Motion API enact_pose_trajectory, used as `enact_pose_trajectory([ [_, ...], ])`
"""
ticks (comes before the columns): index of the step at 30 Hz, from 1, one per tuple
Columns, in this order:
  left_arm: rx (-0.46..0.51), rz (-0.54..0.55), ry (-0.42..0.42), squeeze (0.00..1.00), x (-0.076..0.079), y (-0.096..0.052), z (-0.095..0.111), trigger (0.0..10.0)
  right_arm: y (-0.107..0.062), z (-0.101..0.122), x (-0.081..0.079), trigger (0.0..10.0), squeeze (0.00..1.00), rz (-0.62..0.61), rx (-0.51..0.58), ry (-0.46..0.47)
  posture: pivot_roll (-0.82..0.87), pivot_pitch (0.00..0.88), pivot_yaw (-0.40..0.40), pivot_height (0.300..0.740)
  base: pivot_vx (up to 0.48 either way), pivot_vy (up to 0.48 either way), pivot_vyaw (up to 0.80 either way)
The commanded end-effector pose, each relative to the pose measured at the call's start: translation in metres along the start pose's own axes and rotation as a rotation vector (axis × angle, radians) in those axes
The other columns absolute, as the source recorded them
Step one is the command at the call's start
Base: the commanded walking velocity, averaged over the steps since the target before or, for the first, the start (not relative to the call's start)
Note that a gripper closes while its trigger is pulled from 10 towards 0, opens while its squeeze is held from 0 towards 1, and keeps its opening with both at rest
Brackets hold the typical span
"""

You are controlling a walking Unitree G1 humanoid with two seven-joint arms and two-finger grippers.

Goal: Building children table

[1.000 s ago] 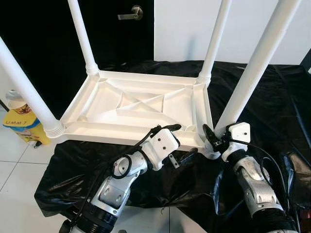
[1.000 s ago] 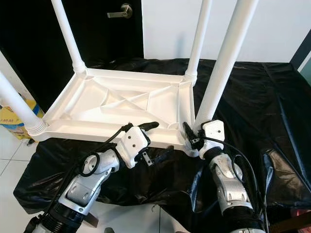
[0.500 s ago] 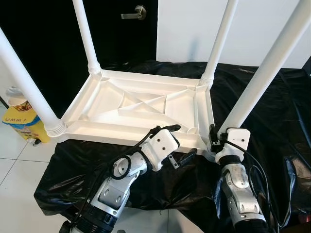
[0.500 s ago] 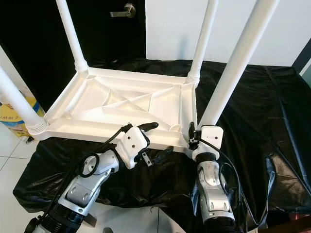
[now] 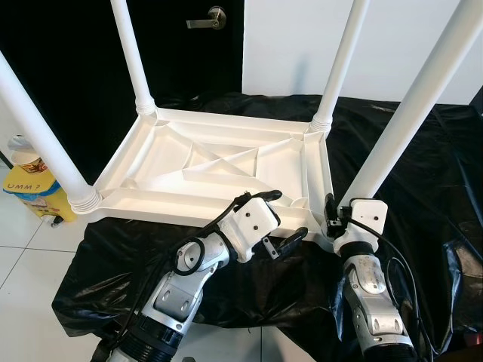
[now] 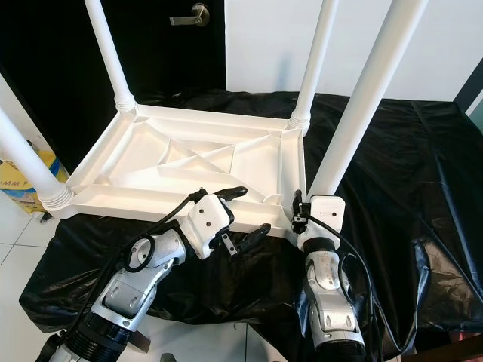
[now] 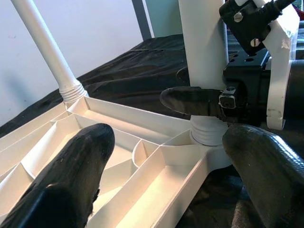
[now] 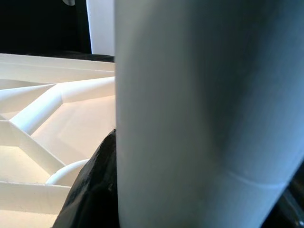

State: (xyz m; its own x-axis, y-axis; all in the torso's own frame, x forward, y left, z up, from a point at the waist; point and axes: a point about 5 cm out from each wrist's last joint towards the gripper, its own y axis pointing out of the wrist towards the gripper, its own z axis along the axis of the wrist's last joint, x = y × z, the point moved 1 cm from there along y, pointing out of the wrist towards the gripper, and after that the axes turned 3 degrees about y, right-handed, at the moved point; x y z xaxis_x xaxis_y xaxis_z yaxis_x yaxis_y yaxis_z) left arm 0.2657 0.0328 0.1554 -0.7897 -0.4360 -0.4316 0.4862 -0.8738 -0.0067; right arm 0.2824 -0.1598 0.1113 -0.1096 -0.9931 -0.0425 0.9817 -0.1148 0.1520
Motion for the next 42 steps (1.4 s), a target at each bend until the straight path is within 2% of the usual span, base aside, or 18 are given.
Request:
enact_pose_trajectory([
  [1, -0.009, 0.035, 0.009, 0.0, -0.001, 0.002, -0.001, 10.0, -0.007, -0.014, 0.006, 10.0, 0.01, -0.015, -0.068, -0.021, -0.03, 0.033, -0.049, 0.74, 0.0, 0.0, 0.0],
  [3, -0.01, 0.039, 0.008, 0.0, -0.001, 0.002, -0.002, 10.0, -0.007, -0.014, 0.006, 10.0, 0.01, -0.011, -0.066, -0.023, -0.03, 0.033, -0.049, 0.74, 0.0, 0.0, 0.0],
  [4, -0.01, 0.041, 0.006, 0.0, 0.0, 0.002, -0.002, 10.0, -0.006, -0.013, 0.007, 10.0, 1.0, -0.004, -0.062, -0.02, -0.02, 0.032, -0.054, 0.74, 0.0, 0.0, 0.0],
  [10, -0.015, 0.042, 0.009, 0.0, 0.003, 0.002, -0.003, 10.0, -0.005, -0.006, 0.005, 10.0, 1.0, 0.058, -0.023, 0.014, -0.02, 0.032, -0.056, 0.74, 0.0, 0.0, 0.0],
  [25, -0.029, 0.02, 0.011, 0.0, 0.005, -0.001, -0.007, 10.0, -0.018, -0.001, 0.021, 10.0, 1.0, 0.206, -0.015, 0.017, -0.05, 0.047, -0.039, 0.74, 0.0, 0.0, 0.0],
  [26, -0.03, 0.009, 0.017, 0.0, 0.006, -0.001, -0.007, 10.0, -0.018, 0.0, 0.024, 10.0, 0.12, 0.236, -0.012, 0.002, -0.05, 0.046, -0.033, 0.74, 0.0, 0.0, 0.0],
  [27, -0.03, 0.009, 0.017, 0.0, 0.006, -0.001, -0.007, 10.0, -0.018, 0.0, 0.024, 10.0, 0.12, 0.236, -0.012, 0.002, -0.05, 0.046, -0.033, 0.74, 0.0, 0.0, 0.0],
  [28, -0.031, 0.006, 0.018, 0.0, 0.006, -0.001, -0.007, 10.0, -0.018, -0.001, 0.025, 10.0, 0.0, 0.252, -0.016, 0.001, -0.05, 0.045, -0.029, 0.74, 0.0, 0.0, 0.0],
  [30, -0.03, 0.002, 0.018, 0.0, 0.006, -0.001, -0.007, 10.0, -0.017, -0.001, 0.027, 10.0, 0.0, 0.277, -0.019, -0.001, -0.05, 0.045, -0.029, 0.74, 0.0, 0.0, 0.0],
  [31, -0.03, -0.007, 0.018, 0.0, 0.006, -0.002, -0.007, 10.0, -0.014, -0.001, 0.03, 10.0, 0.0, 0.344, -0.027, -0.016, -0.05, 0.043, -0.021, 0.74, 0.0, 0.0, 0.0],
  [36, -0.03, -0.021, 0.019, 0.0, 0.006, -0.003, -0.007, 10.0, -0.005, -0.001, 0.029, 10.0, 0.0, 0.461, -0.043, -0.041, -0.05, 0.035, -0.008, 0.74, 0.0, 0.0, 0.0],
  [42, -0.028, -0.029, 0.022, 0.0, 0.006, -0.002, -0.006, 10.0, 0.003, 0.0, 0.026, 10.0, 0.0, 0.523, -0.045, -0.071, -0.04, 0.027, 0.0, 0.74, 0.0, 0.0, 0.0],
])
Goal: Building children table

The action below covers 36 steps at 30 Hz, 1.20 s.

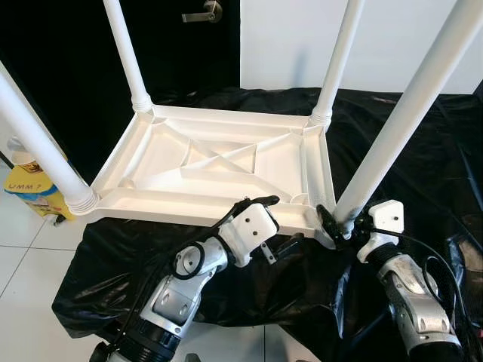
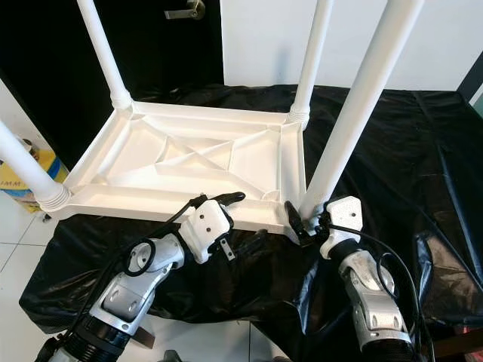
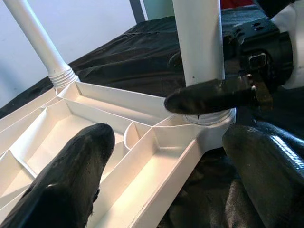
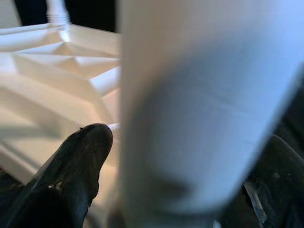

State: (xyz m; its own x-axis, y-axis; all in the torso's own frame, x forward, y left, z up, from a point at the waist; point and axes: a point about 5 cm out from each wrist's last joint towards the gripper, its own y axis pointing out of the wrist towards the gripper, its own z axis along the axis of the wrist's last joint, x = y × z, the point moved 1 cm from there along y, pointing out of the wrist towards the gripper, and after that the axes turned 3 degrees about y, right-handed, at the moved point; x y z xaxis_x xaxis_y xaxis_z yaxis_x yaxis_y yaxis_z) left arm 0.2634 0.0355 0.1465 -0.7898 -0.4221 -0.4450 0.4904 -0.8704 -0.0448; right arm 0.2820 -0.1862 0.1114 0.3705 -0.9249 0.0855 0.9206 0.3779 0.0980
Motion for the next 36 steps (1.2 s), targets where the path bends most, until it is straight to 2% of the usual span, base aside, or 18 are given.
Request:
enact_pose_trajectory([
  [1, 0.008, -0.018, 0.008, 0.0, 0.001, 0.001, 0.002, 10.0, 0.004, -0.001, 0.0, 10.0, 0.0, 0.041, -0.004, -0.015, -0.04, 0.027, 0.0, 0.74, 0.0, 0.0, 0.0],
  [5, 0.004, -0.019, 0.016, 0.0, -0.001, -0.001, 0.002, 10.0, 0.012, -0.001, 0.002, 9.8, 0.0, 0.082, -0.009, -0.029, -0.03, 0.017, 0.001, 0.74, 0.0, 0.0, 0.0],
  [6, 0.002, -0.018, 0.017, 0.0, -0.002, -0.001, 0.001, 10.0, 0.012, -0.002, 0.002, 2.4, 0.0, 0.086, -0.011, -0.029, -0.03, 0.012, 0.001, 0.74, 0.0, 0.0, 0.0],
  [8, 0.001, -0.018, 0.018, 0.0, -0.002, -0.002, 0.001, 10.0, 0.012, -0.003, 0.003, 2.4, 0.0, 0.088, -0.012, -0.028, -0.03, 0.011, 0.002, 0.74, 0.0, 0.0, 0.0],
  [9, 0.0, -0.017, 0.02, 0.0, -0.002, -0.002, 0.001, 10.0, 0.012, -0.003, 0.002, 0.0, 0.0, 0.09, -0.012, -0.026, -0.03, 0.008, 0.002, 0.74, 0.0, 0.0, 0.0],
  [19, 0.006, -0.03, 0.018, 0.0, 0.0, 0.001, 0.001, 10.0, 0.005, -0.011, 0.003, 0.0, 0.0, 0.072, -0.023, -0.013, -0.05, 0.007, 0.012, 0.74, 0.0, 0.0, 0.0],
  [20, 0.007, -0.031, 0.018, 0.0, 0.0, 0.001, 0.002, 10.0, 0.004, -0.011, 0.003, 7.3, 0.0, 0.061, -0.024, -0.013, -0.05, 0.007, 0.013, 0.74, 0.0, 0.0, 0.0],
  [22, 0.008, -0.032, 0.019, 0.0, 0.0, 0.001, 0.002, 10.0, 0.004, -0.011, 0.004, 7.3, 0.0, 0.054, -0.025, -0.013, -0.05, 0.007, 0.013, 0.74, 0.0, 0.0, 0.0],
  [23, 0.01, -0.033, 0.018, 0.0, 0.0, 0.002, 0.002, 10.0, 0.003, -0.011, 0.005, 10.0, 0.0, 0.043, -0.025, -0.015, -0.06, 0.009, 0.012, 0.74, 0.0, 0.0, 0.0],
  [29, 0.017, -0.036, 0.016, 0.0, 0.0, 0.004, 0.002, 10.0, 0.002, -0.012, 0.003, 10.0, 0.0, -0.037, -0.017, -0.016, -0.07, 0.007, 0.013, 0.74, 0.0, 0.0, 0.0],
  [36, 0.028, -0.038, 0.01, 0.0, 0.001, 0.009, 0.003, 10.0, 0.003, -0.015, -0.008, 10.0, 0.0, -0.137, -0.006, 0.04, -0.1, 0.008, 0.016, 0.74, 0.0, 0.0, 0.0],
])
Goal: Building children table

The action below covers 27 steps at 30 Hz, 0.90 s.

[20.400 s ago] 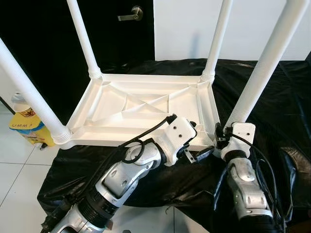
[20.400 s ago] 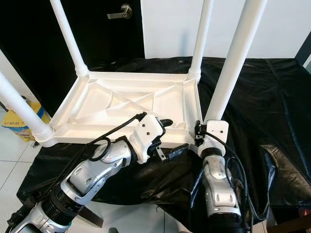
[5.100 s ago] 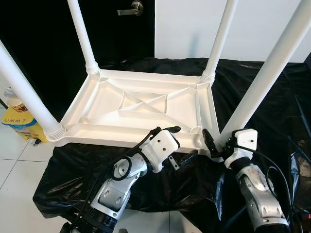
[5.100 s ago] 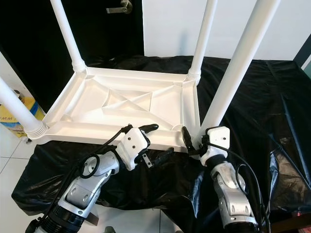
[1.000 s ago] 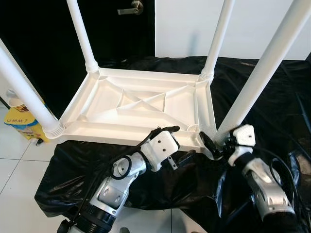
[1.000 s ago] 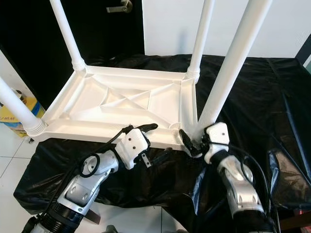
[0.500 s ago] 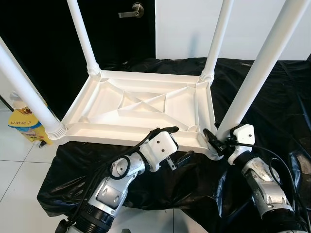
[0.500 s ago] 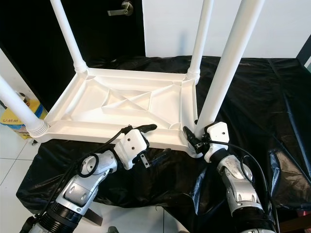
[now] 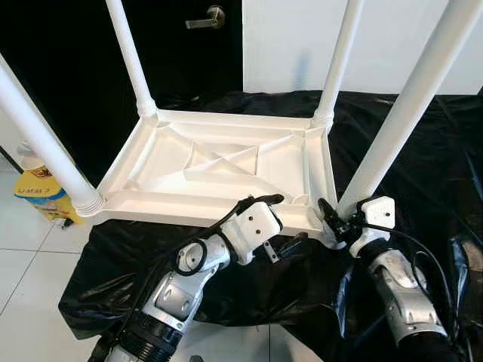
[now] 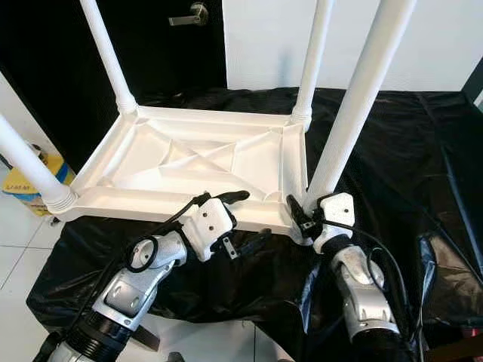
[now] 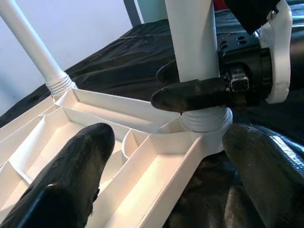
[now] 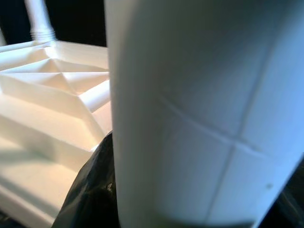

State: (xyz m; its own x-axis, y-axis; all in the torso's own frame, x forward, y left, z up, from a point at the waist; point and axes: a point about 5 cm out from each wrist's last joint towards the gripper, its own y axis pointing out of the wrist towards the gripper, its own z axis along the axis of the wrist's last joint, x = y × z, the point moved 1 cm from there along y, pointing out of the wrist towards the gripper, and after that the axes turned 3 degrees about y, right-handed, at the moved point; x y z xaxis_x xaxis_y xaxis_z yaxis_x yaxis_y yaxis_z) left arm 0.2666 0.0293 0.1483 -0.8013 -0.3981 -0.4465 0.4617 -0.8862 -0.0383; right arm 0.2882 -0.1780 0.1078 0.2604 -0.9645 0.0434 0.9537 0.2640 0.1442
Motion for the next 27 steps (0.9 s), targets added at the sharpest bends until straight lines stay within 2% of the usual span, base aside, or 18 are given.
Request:
enact_pose_trajectory([
  [1, 0.015, -0.013, 0.009, 0.0, 0.001, 0.005, 0.002, 10.0, -0.006, -0.011, -0.007, 10.0, 0.0, -0.061, -0.033, 0.035, -0.1, 0.005, 0.014, 0.74, 0.0, 0.0, 0.0],
  [6, 0.02, -0.011, 0.009, 0.0, 0.0, 0.006, 0.004, 10.0, -0.006, -0.011, -0.011, 10.0, 0.0, -0.11, -0.021, 0.068, -0.1, 0.008, 0.018, 0.74, 0.0, 0.0, 0.0],
  [8, 0.019, -0.014, 0.013, 0.0, -0.001, 0.007, 0.003, 10.0, -0.009, -0.011, -0.013, 10.0, 0.0, -0.186, -0.015, 0.057, -0.12, 0.019, 0.021, 0.74, 0.0, 0.0, 0.0],
  [10, 0.019, -0.014, 0.013, 0.0, -0.001, 0.007, 0.003, 10.0, -0.009, -0.011, -0.013, 10.0, 0.0, -0.186, -0.015, 0.057, -0.12, 0.019, 0.021, 0.74, 0.0, 0.0, 0.0],
  [20, 0.016, 0.0, -0.001, 0.0, -0.002, 0.012, -0.002, 10.0, -0.016, -0.012, -0.011, 10.0, 0.0, -0.354, -0.029, 0.003, -0.14, 0.03, 0.013, 0.74, 0.0, 0.0, 0.0],
  [27, -0.015, 0.018, -0.065, 0.0, -0.003, 0.01, -0.016, 10.0, -0.014, -0.01, -0.014, 10.0, 0.0, -0.48, -0.031, 0.017, -0.15, 0.029, -0.002, 0.74, 0.0, 0.0, 0.0],
])
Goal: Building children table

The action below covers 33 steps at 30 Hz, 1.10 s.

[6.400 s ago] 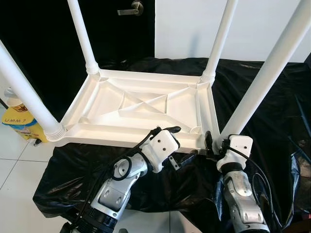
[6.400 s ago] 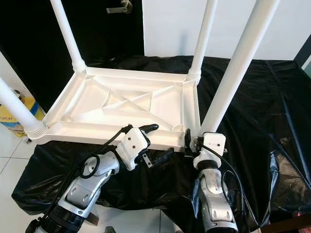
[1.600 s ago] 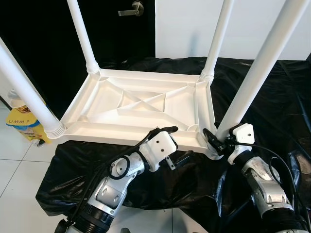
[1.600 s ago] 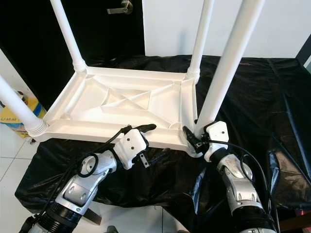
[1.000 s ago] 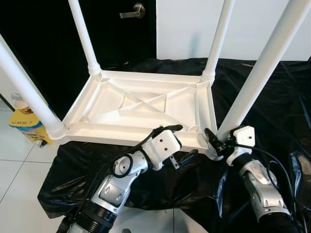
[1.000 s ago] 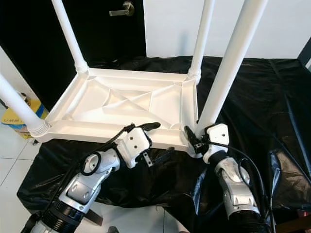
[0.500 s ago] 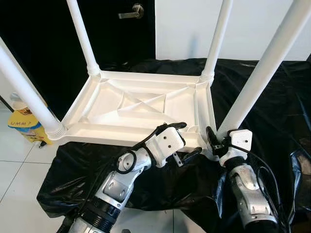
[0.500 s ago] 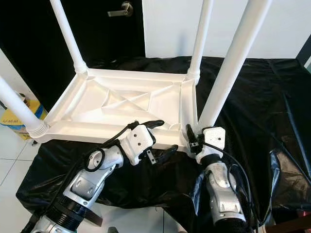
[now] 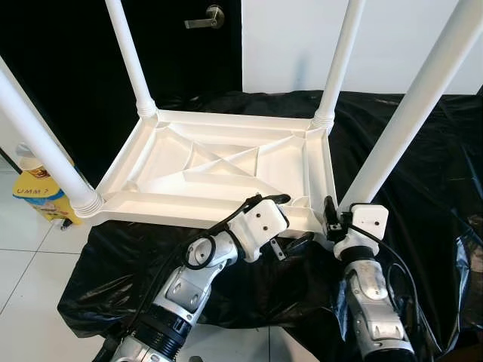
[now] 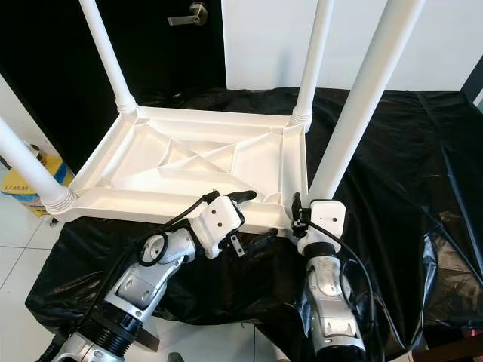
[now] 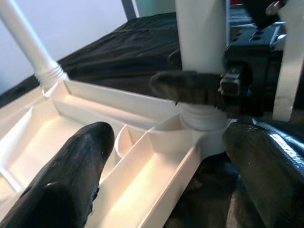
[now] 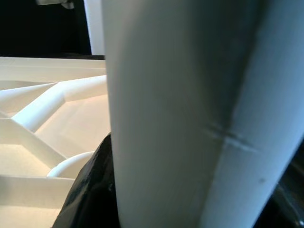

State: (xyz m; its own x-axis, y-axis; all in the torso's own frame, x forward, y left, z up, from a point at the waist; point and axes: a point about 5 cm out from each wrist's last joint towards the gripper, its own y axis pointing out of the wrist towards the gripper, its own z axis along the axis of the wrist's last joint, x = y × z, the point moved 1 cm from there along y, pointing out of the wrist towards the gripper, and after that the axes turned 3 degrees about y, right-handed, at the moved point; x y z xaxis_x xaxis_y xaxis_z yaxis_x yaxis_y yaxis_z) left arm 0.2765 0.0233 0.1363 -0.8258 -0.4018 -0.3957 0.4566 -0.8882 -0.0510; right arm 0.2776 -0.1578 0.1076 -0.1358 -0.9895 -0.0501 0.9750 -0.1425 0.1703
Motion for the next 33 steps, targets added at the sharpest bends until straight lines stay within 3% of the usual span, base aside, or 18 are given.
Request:
enact_pose_trajectory([
  [1, -0.008, 0.033, -0.031, 0.0, -0.003, -0.002, -0.005, 10.0, -0.005, -0.011, 0.012, 10.0, 0.0, -0.094, -0.051, -0.024, -0.15, 0.029, -0.003, 0.74, 0.0, 0.0, 0.0],
  [9, -0.005, 0.07, -0.113, 0.0, -0.009, -0.004, -0.01, 10.0, 0.001, -0.008, 0.006, 10.0, 0.03, -0.084, -0.05, -0.002, -0.12, 0.025, -0.025, 0.74, 0.0, 0.0, 0.0],
  [10, -0.006, 0.074, -0.116, 0.0, -0.009, -0.005, -0.011, 10.0, 0.002, -0.007, 0.006, 10.0, 0.43, -0.076, -0.045, 0.008, -0.11, 0.024, -0.025, 0.74, 0.0, 0.0, 0.0],
  [11, -0.006, 0.076, -0.117, 0.0, -0.01, -0.005, -0.011, 10.0, 0.002, -0.007, 0.005, 10.0, 1.0, -0.072, -0.042, 0.014, -0.11, 0.024, -0.025, 0.74, 0.0, 0.0, 0.0],
  [15, 0.005, 0.091, -0.134, 0.0, -0.012, -0.005, -0.01, 10.0, 0.007, -0.003, 0.0, 10.0, 1.0, 0.021, -0.024, 0.09, -0.08, 0.006, -0.034, 0.74, 0.0, 0.0, 0.0],
  [18, 0.007, 0.091, -0.135, 0.0, -0.012, -0.005, -0.009, 10.0, 0.007, -0.002, 0.0, 10.0, 1.0, 0.029, -0.023, 0.1, -0.08, 0.006, -0.034, 0.74, 0.0, 0.0, 0.0],
  [22, 0.032, 0.041, -0.156, 0.0, -0.001, -0.009, -0.006, 10.0, 0.007, 0.003, 0.01, 10.0, 1.0, 0.146, 0.004, 0.093, -0.05, 0.001, -0.053, 0.74, 0.0, 0.0, 0.0],
  [23, 0.04, 0.032, -0.164, 0.0, 0.001, -0.009, -0.006, 10.0, 0.006, 0.003, 0.013, 10.0, 0.0, 0.197, 0.0, 0.087, -0.05, 0.003, -0.054, 0.74, 0.0, 0.0, 0.0],
  [33, 0.081, -0.04, -0.2, 0.0, 0.009, -0.01, -0.001, 10.0, 0.01, 0.001, 0.017, 10.0, 0.0, 0.395, -0.024, 0.027, -0.07, 0.0, -0.039, 0.74, 0.0, 0.0, 0.0],
])
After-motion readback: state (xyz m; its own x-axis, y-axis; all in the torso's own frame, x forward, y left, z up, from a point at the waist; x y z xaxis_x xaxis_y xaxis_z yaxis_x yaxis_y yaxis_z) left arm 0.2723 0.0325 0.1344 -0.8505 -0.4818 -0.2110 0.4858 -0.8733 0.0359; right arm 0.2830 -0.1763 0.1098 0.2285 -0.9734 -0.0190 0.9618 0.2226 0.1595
